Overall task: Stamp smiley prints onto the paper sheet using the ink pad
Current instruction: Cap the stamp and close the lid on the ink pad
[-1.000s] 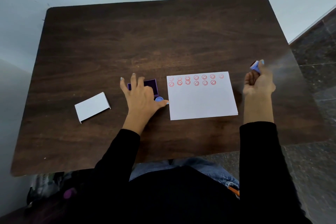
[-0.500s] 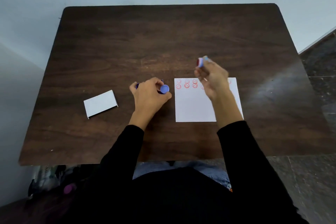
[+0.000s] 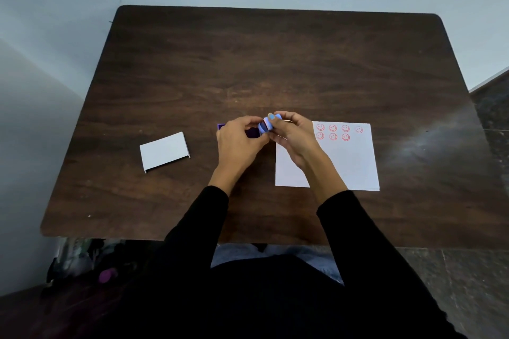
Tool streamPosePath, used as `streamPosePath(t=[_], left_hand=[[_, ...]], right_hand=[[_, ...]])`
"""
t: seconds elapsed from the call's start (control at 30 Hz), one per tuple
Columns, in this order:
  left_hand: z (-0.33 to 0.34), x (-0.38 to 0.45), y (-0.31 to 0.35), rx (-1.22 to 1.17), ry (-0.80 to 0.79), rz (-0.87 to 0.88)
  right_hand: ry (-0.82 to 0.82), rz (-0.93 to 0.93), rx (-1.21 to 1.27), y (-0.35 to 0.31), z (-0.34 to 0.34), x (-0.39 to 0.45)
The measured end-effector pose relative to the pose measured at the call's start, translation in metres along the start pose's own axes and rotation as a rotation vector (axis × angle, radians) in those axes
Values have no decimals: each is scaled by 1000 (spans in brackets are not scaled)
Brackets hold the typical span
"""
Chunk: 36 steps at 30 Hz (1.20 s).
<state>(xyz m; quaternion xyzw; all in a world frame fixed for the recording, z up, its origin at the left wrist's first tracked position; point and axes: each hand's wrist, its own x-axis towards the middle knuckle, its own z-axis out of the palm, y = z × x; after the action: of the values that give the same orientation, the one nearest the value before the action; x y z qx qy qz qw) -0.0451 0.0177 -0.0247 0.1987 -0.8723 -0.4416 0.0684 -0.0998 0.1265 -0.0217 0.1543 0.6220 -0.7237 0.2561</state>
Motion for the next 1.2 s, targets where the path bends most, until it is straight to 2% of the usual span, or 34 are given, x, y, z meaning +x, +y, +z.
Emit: streamPosePath(t=[0.27, 0.63, 0.87, 0.93, 1.03, 1.1, 1.2], left_hand=[[1, -3, -3, -204, 5, -57], [4, -2, -4, -177, -5, -18], [4, 0, -7, -101, -19, 4], [-1, 4, -10, -25, -67, 71], [-10, 11, -21, 299, -155, 173], [-16, 16, -29, 483, -217, 144], [-22, 22, -42, 644, -289, 73]], right_hand=[[-53, 22, 36, 1, -6, 0], [-89, 60, 82, -2, -15, 2], [-52, 87, -10, -4, -12, 3], [-46, 48, -120, -4, -11, 4], [30, -188, -411, -2, -9, 5], [72, -334, -603, -1, -8, 6], [74, -416, -739, 1, -7, 8]])
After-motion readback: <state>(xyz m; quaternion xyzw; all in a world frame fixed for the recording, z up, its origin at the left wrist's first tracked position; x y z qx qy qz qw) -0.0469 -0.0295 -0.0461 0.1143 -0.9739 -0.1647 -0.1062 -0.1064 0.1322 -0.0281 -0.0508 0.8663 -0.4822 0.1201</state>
